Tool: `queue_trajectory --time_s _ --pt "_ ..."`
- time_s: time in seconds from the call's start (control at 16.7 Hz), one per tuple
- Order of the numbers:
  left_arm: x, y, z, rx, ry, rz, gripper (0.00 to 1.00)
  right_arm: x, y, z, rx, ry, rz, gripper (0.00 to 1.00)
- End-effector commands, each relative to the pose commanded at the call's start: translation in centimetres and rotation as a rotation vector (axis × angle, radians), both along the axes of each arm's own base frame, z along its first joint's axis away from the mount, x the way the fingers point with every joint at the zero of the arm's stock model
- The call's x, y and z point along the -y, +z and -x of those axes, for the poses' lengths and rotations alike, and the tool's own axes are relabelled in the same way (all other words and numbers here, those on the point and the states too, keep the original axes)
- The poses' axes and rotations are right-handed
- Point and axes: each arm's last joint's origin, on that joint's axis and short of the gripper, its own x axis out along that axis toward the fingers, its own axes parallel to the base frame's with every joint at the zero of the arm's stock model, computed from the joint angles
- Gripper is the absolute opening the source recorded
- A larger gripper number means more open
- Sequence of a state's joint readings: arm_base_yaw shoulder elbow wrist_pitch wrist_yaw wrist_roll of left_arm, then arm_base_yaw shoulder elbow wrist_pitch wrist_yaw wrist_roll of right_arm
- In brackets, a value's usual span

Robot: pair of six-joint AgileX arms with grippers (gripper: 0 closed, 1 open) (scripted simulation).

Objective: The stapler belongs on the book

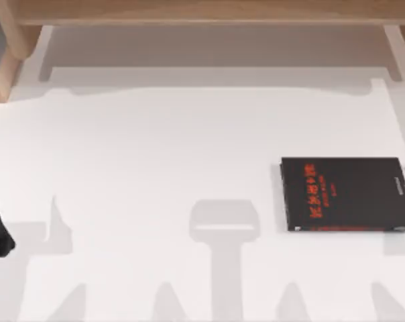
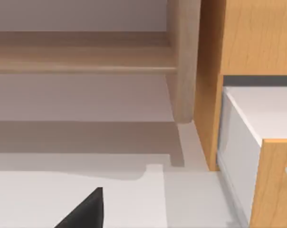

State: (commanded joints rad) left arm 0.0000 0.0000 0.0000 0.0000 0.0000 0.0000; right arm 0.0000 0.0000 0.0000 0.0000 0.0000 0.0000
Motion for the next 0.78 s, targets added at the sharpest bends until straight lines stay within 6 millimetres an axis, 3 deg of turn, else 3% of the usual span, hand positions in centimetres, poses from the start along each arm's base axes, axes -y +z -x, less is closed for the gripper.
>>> queue_trajectory --time_s 0.18,0.36,0.6,0.78 --pt "0.0 0.0 0.0 0.000 0.000 0.000 1.00 0.0 0.2 0.0 -0.007 -0.002 0.002 1.00" --pt "0.0 0.0 0.0 0.000 0.000 0.000 1.00 0.2 1.9 -0.1 -0.076 -0.018 0.018 1.00" --pt "0.0 0.0 0.0 0.000 0.000 0.000 1.00 0.6 7.1 -1.5 -0.253 -0.045 0.055 1.00" --pt "0.0 0.0 0.0 0.000 0.000 0.000 1.00 1.5 12.6 -5.0 -0.432 -0.073 0.081 1.00"
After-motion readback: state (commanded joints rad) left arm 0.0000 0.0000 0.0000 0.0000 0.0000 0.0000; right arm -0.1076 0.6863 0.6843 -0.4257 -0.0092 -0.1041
